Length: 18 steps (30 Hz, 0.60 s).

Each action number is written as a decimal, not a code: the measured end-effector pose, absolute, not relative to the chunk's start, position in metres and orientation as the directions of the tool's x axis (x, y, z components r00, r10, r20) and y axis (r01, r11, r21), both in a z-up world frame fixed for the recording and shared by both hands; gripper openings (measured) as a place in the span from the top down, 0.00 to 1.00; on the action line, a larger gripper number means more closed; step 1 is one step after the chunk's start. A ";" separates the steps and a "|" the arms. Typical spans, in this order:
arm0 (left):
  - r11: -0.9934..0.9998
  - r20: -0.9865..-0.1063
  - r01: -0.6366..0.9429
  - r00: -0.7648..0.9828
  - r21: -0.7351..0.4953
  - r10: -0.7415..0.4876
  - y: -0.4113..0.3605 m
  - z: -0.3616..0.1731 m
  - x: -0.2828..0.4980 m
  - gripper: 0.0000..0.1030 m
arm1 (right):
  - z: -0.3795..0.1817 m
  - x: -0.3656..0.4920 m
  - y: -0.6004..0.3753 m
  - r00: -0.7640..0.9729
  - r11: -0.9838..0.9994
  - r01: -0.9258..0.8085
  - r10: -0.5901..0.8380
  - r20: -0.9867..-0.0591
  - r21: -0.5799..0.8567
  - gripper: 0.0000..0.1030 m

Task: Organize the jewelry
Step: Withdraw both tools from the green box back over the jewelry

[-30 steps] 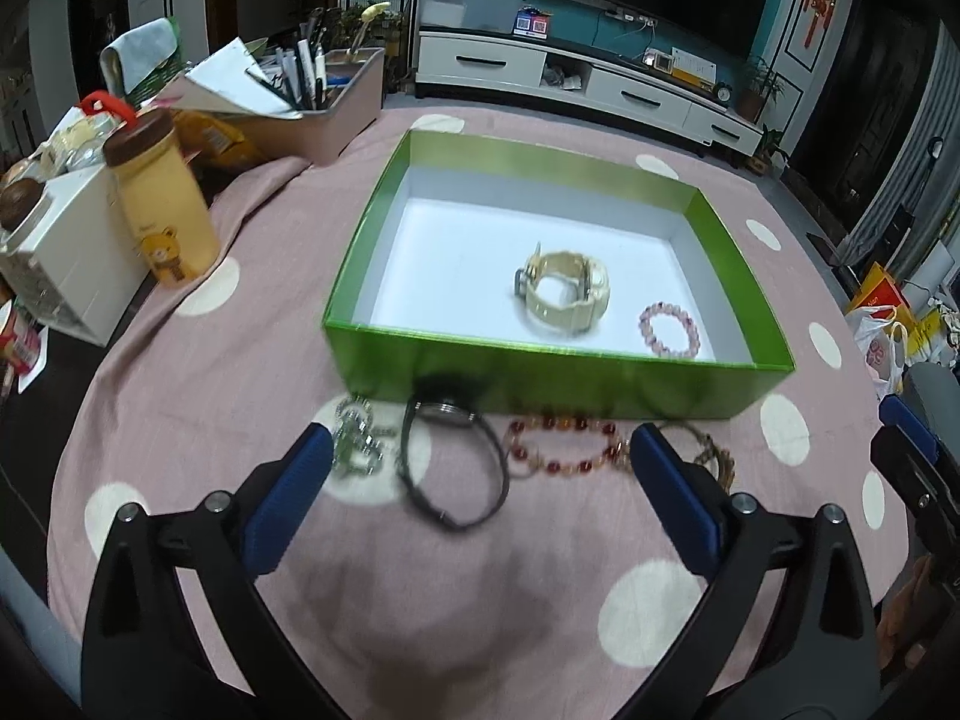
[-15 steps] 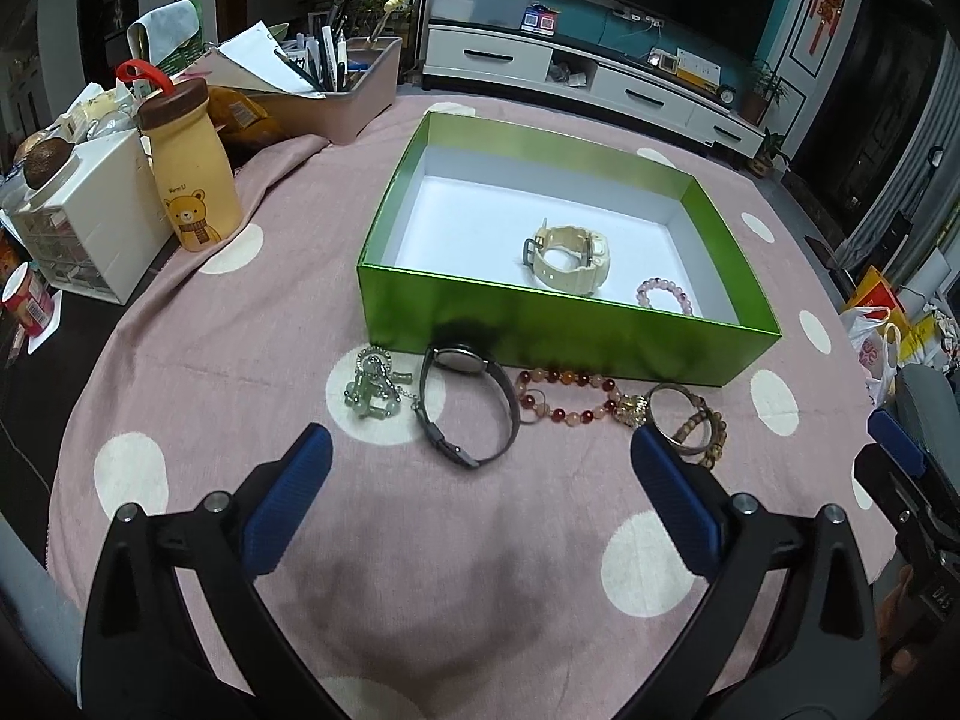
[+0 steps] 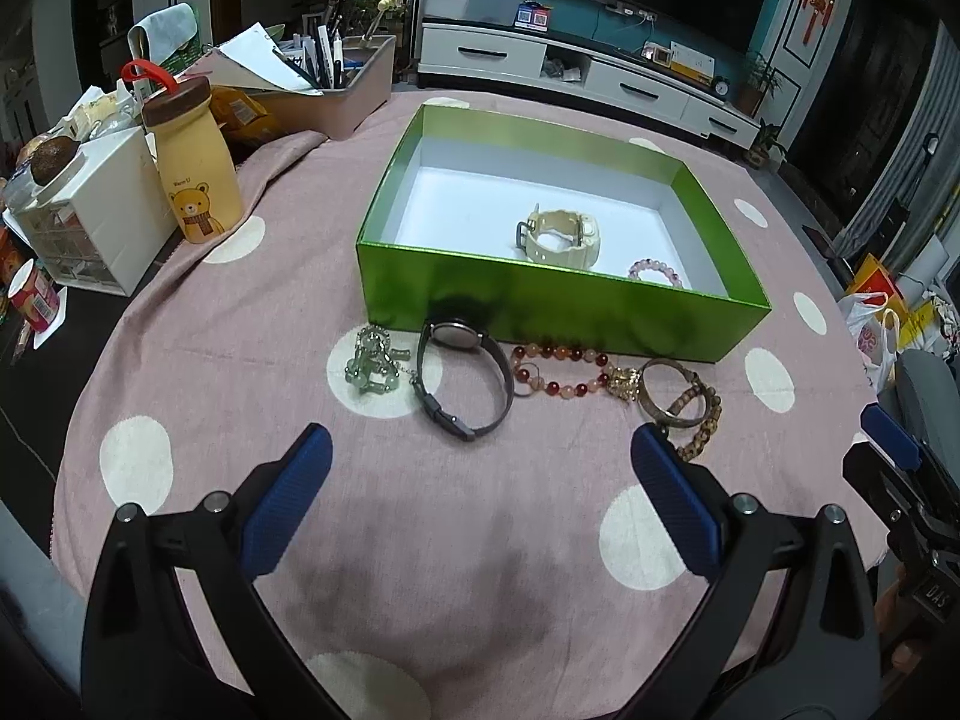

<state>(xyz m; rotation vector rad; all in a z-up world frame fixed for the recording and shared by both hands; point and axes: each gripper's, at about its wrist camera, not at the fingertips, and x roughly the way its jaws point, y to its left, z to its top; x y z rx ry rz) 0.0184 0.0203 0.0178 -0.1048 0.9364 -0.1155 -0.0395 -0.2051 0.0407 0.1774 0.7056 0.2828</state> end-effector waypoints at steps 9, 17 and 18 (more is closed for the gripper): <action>0.988 -0.805 0.049 0.574 -0.145 -0.147 0.027 0.012 0.014 0.02 | 0.038 -0.042 -0.196 0.708 0.948 -0.208 0.315 -0.632 0.239 0.18; 0.988 -0.808 0.042 0.570 -0.151 -0.147 0.034 0.009 0.011 0.02 | 0.039 -0.043 -0.188 0.702 0.947 -0.225 0.320 -0.636 0.228 0.18; 0.988 -0.808 0.042 0.570 -0.152 -0.148 0.035 0.009 0.010 0.02 | 0.039 -0.043 -0.187 0.701 0.947 -0.227 0.320 -0.637 0.226 0.18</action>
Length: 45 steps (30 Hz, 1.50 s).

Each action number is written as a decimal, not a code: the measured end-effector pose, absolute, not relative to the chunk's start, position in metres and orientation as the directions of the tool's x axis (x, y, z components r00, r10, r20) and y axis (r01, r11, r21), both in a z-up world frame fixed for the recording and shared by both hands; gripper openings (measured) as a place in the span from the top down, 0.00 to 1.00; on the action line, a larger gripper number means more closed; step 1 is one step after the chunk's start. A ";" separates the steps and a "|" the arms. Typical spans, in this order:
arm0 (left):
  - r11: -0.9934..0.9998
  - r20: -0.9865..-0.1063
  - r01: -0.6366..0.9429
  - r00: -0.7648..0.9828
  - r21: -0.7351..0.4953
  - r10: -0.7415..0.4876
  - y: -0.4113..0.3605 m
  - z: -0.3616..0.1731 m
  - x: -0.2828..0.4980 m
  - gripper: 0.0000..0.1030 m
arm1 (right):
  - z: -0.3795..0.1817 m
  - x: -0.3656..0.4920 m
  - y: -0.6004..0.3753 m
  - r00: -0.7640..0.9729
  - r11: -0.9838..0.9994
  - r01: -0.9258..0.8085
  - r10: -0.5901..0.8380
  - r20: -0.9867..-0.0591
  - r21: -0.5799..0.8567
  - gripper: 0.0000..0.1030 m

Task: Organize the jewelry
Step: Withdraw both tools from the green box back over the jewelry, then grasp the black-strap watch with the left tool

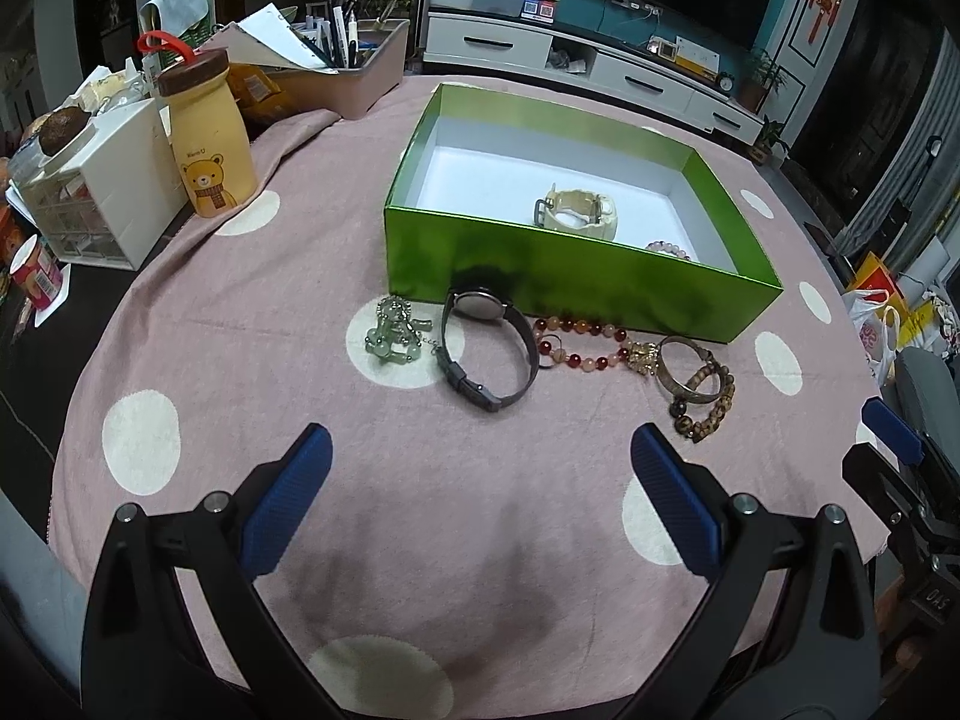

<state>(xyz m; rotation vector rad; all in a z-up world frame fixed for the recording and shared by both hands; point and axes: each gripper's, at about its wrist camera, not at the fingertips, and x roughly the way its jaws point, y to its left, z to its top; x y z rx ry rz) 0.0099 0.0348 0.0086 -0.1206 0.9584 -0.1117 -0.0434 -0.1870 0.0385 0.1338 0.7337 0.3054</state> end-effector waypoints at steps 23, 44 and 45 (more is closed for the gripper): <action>0.983 -0.816 0.048 0.552 -0.177 -0.174 0.042 -0.006 0.014 0.02 | 0.023 -0.035 -0.175 0.659 0.947 -0.237 0.320 -0.681 0.216 0.18; 0.981 -0.807 0.007 0.567 -0.194 -0.164 0.059 -0.020 0.021 0.02 | 0.001 -0.021 -0.181 0.624 0.941 -0.240 0.337 -0.705 0.237 0.18; 0.980 -0.807 0.000 0.567 -0.199 -0.165 0.061 -0.021 0.023 0.02 | 0.000 -0.019 -0.181 0.621 0.941 -0.240 0.338 -0.707 0.239 0.18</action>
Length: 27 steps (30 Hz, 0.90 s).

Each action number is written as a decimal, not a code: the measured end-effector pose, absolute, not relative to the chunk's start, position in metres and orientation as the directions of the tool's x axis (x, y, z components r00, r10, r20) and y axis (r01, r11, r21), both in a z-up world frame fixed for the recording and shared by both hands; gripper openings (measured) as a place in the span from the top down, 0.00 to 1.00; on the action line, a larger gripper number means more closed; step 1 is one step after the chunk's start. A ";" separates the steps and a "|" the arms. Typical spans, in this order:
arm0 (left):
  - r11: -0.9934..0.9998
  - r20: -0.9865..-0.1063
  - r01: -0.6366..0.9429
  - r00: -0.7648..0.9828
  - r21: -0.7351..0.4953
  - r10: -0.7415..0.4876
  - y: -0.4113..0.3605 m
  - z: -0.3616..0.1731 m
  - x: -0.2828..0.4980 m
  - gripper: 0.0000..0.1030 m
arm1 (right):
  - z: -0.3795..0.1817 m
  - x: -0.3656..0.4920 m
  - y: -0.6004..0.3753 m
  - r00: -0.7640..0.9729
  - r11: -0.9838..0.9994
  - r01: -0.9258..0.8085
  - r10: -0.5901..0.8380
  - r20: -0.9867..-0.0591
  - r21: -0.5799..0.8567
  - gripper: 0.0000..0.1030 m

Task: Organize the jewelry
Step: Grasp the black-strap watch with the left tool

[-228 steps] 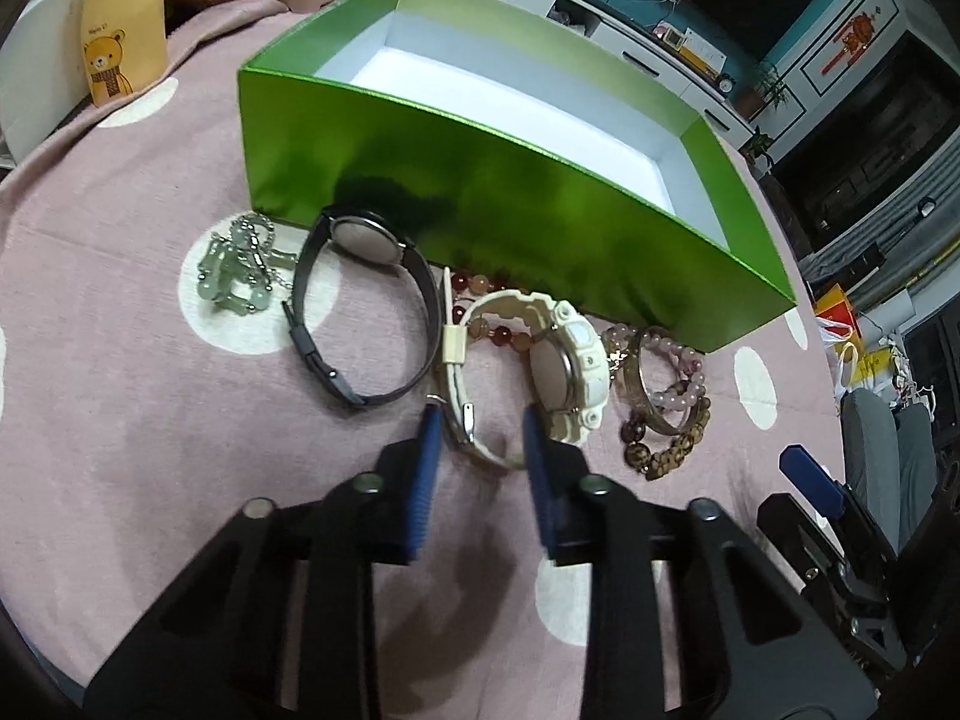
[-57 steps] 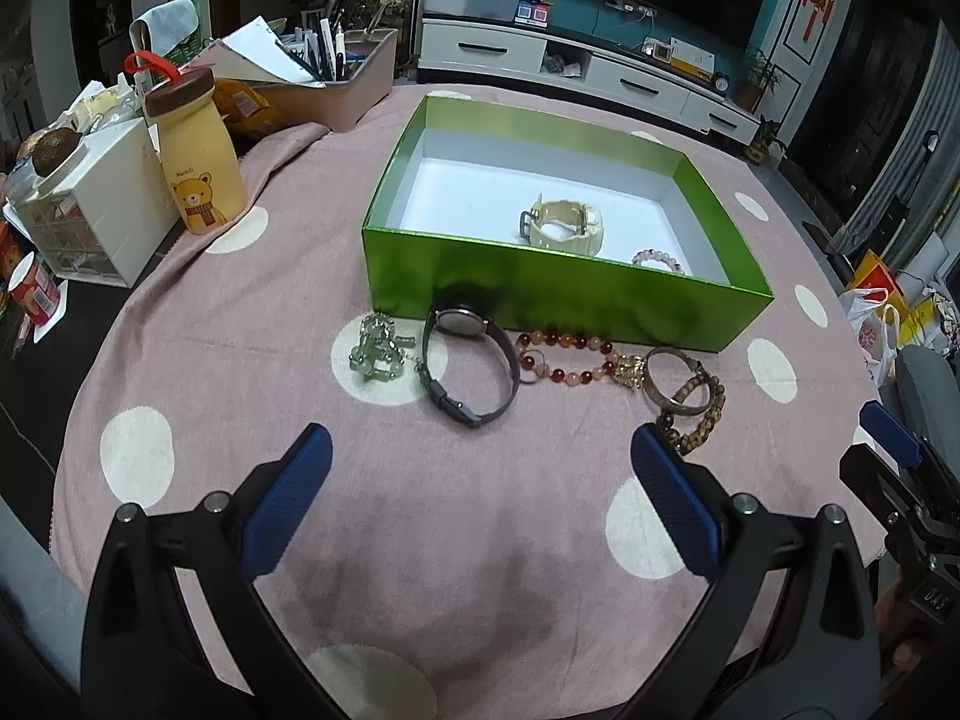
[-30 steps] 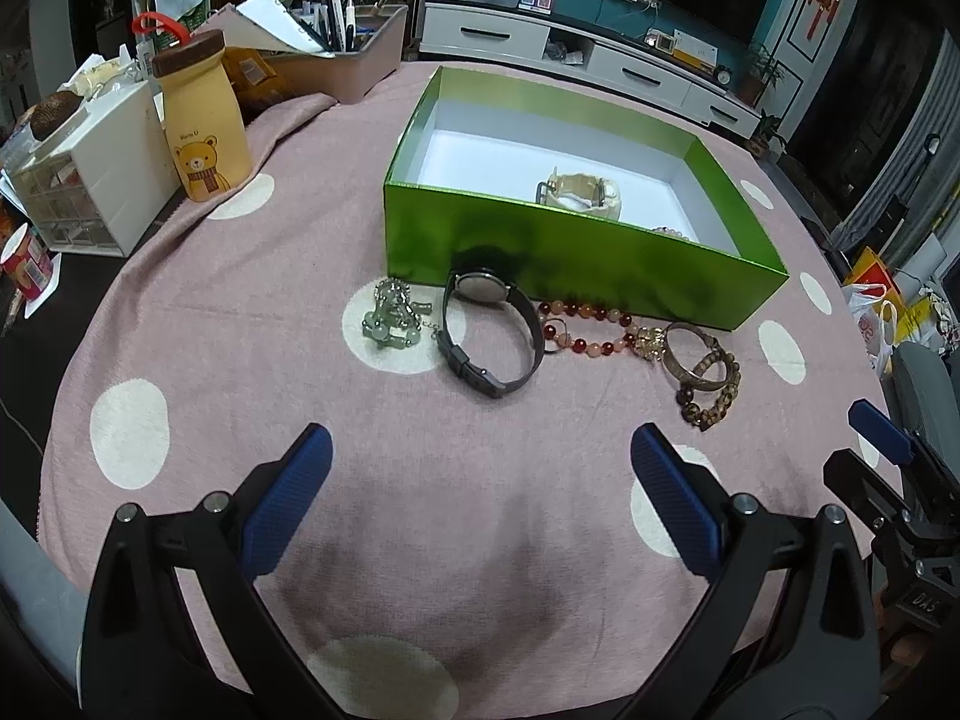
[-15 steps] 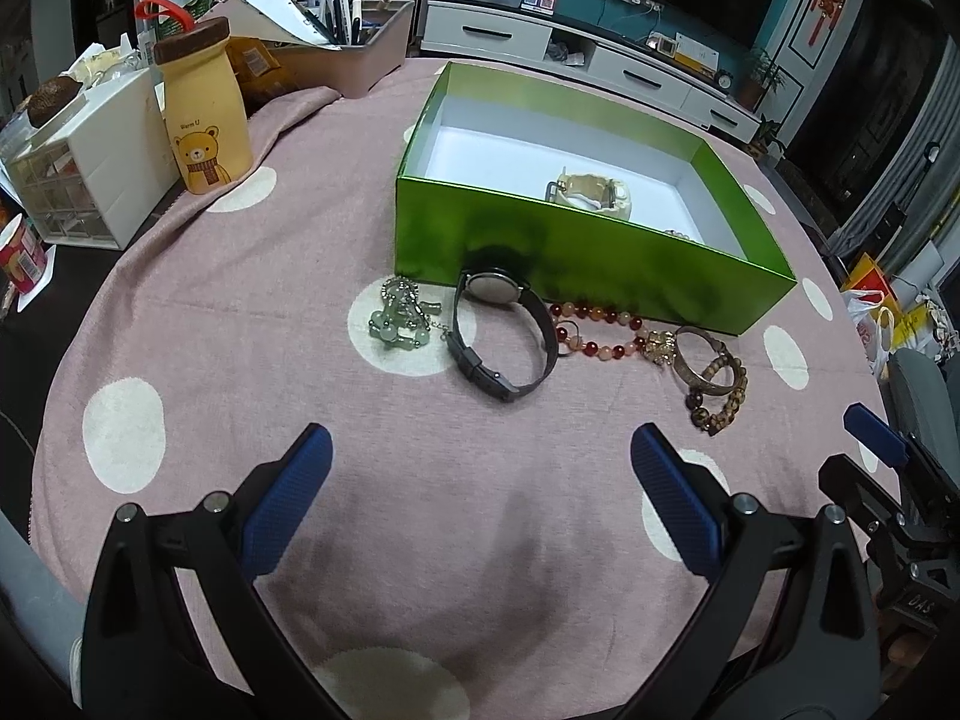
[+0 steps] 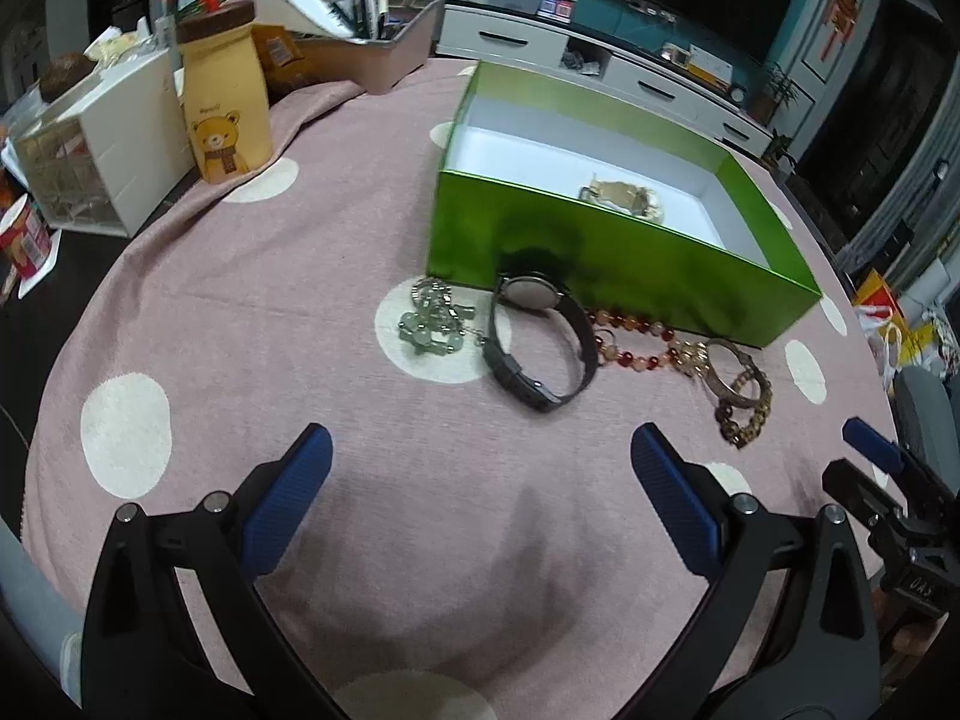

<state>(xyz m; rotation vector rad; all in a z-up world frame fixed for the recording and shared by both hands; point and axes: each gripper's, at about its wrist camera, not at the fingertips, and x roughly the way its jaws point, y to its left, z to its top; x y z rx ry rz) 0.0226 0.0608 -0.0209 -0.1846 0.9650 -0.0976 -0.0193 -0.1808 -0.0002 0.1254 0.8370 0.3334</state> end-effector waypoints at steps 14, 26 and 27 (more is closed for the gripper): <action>0.958 -0.815 -0.038 0.536 -0.285 -0.221 0.057 -0.035 0.056 0.38 | -0.015 -0.001 -0.187 0.597 0.941 -0.216 0.337 -0.728 0.260 0.18; 0.963 -0.853 -0.063 0.481 -0.263 -0.202 0.044 -0.050 0.082 0.68 | -0.019 0.005 -0.186 0.590 0.939 -0.220 0.343 -0.731 0.263 0.18; 0.964 -0.856 -0.067 0.478 -0.259 -0.197 0.044 -0.052 0.083 0.69 | -0.019 0.006 -0.186 0.590 0.939 -0.220 0.343 -0.731 0.264 0.18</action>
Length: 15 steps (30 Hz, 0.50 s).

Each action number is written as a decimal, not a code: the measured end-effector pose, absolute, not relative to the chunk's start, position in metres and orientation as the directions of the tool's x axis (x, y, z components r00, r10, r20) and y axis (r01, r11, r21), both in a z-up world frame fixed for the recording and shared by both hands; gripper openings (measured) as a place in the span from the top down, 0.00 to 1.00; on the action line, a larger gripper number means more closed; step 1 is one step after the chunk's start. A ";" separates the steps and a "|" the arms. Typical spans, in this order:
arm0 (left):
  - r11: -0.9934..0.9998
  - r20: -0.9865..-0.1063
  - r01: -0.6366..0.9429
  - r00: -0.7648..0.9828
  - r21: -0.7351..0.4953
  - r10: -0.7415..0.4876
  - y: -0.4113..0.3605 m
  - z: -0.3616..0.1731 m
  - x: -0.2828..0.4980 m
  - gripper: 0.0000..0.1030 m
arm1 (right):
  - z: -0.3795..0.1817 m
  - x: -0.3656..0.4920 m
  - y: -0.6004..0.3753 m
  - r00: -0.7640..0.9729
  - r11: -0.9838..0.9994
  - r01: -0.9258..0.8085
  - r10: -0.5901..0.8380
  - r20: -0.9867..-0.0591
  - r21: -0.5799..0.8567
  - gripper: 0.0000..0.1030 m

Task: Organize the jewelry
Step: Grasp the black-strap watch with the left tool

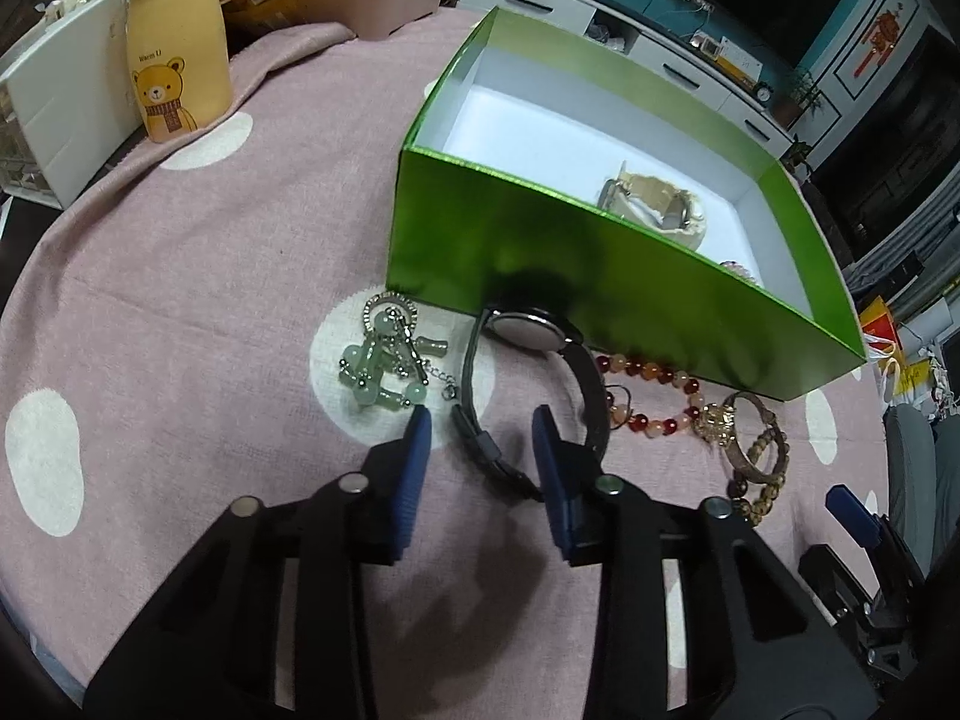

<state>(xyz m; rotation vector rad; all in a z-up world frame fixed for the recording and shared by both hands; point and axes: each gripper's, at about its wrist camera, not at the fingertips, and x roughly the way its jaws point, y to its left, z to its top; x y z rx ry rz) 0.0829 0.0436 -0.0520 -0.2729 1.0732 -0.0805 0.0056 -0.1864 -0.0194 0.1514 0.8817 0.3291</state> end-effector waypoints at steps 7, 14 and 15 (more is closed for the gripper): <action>0.969 -0.857 -0.065 0.483 -0.237 -0.178 0.041 -0.054 0.084 0.93 | -0.019 0.005 -0.191 0.595 0.938 -0.215 0.348 -0.725 0.273 0.18; 0.974 -0.844 -0.035 0.506 -0.224 -0.176 0.038 -0.047 0.079 0.94 | -0.018 0.005 -0.196 0.601 0.937 -0.211 0.350 -0.719 0.279 0.18; 0.975 -0.839 -0.030 0.515 -0.221 -0.174 0.037 -0.044 0.077 0.94 | -0.018 0.005 -0.196 0.602 0.936 -0.210 0.350 -0.718 0.281 0.18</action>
